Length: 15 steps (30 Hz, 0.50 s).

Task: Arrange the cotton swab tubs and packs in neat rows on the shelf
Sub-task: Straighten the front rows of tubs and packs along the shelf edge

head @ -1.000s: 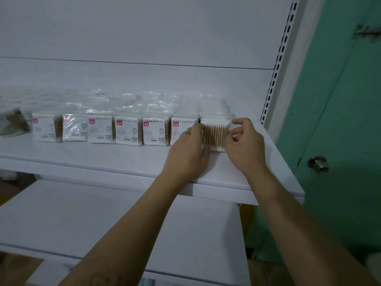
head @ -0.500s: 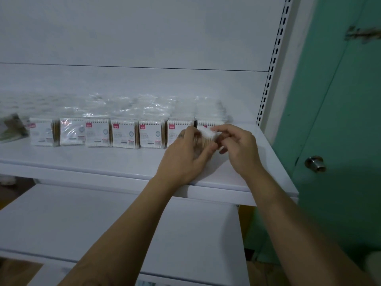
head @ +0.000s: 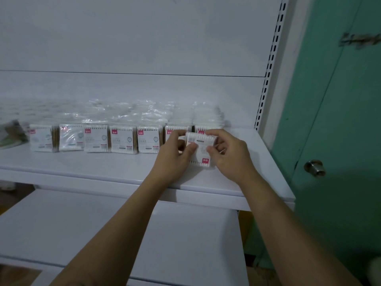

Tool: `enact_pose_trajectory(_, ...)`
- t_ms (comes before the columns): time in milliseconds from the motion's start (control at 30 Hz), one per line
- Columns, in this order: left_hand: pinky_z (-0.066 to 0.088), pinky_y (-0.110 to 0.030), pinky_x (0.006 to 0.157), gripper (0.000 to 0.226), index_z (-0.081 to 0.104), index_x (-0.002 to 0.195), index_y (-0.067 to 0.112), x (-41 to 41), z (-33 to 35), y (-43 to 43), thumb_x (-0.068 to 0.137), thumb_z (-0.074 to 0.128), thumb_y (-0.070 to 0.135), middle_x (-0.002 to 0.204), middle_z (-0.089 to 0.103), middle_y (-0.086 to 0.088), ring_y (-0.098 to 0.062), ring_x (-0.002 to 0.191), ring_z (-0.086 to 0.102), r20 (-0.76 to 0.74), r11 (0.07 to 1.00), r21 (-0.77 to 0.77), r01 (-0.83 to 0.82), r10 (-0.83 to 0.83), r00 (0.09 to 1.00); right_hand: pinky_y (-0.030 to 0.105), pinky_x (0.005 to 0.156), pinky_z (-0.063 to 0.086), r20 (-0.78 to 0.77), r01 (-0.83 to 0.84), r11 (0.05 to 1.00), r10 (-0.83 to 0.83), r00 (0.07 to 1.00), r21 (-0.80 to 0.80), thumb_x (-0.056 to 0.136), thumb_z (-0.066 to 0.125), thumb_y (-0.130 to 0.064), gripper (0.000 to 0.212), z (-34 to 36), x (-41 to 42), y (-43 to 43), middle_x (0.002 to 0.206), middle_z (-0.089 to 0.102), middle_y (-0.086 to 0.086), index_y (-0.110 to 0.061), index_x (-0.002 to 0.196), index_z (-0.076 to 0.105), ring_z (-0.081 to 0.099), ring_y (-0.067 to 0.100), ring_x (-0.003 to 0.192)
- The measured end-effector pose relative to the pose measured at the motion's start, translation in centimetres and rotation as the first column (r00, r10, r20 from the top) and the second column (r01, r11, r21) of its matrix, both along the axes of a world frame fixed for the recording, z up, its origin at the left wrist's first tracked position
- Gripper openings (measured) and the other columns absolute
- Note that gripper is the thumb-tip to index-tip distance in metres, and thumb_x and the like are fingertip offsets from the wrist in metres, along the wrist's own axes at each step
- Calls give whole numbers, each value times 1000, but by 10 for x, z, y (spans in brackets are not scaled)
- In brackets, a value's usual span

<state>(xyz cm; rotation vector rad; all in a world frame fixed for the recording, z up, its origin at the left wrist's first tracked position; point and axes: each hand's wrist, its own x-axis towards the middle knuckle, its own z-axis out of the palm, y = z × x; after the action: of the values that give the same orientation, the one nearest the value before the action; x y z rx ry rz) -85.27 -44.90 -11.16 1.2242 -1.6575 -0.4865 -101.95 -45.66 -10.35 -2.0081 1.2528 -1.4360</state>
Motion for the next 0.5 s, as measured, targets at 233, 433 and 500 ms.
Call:
enact_pose_trajectory(233, 41, -7, 66, 53, 42, 135, 18, -1, -2, -3, 89, 68, 30, 105, 58, 9, 2, 85, 57, 77, 996, -33, -86, 88, 993, 28, 80, 58, 22, 140, 990, -140, 990, 4, 93, 64, -12, 41, 0, -1, -2, 123, 64, 6, -24, 131, 58, 65, 20, 101)
enact_pose_trajectory(433, 46, -14, 67, 48, 47, 125, 16, -5, -2, 0, 87, 70, 32, 102, 59, 7, -1, 81, 58, 124, 994, -21, -103, 105, 987, 36, 83, 59, 58, 164, 986, -165, 985, 27, 94, 61, -10, 40, -1, -2, -2, 124, 62, 7, -25, 131, 57, 63, 23, 104)
enact_pose_trajectory(500, 49, -20, 72, 53, 45, 129, 15, -5, -1, 1, 86, 71, 32, 107, 59, 6, -7, 85, 60, 136, 995, -2, -99, 99, 986, 27, 77, 59, 88, 169, 985, -171, 981, 28, 94, 61, -10, 33, -1, -3, -1, 124, 63, 6, -24, 124, 58, 63, 24, 106)
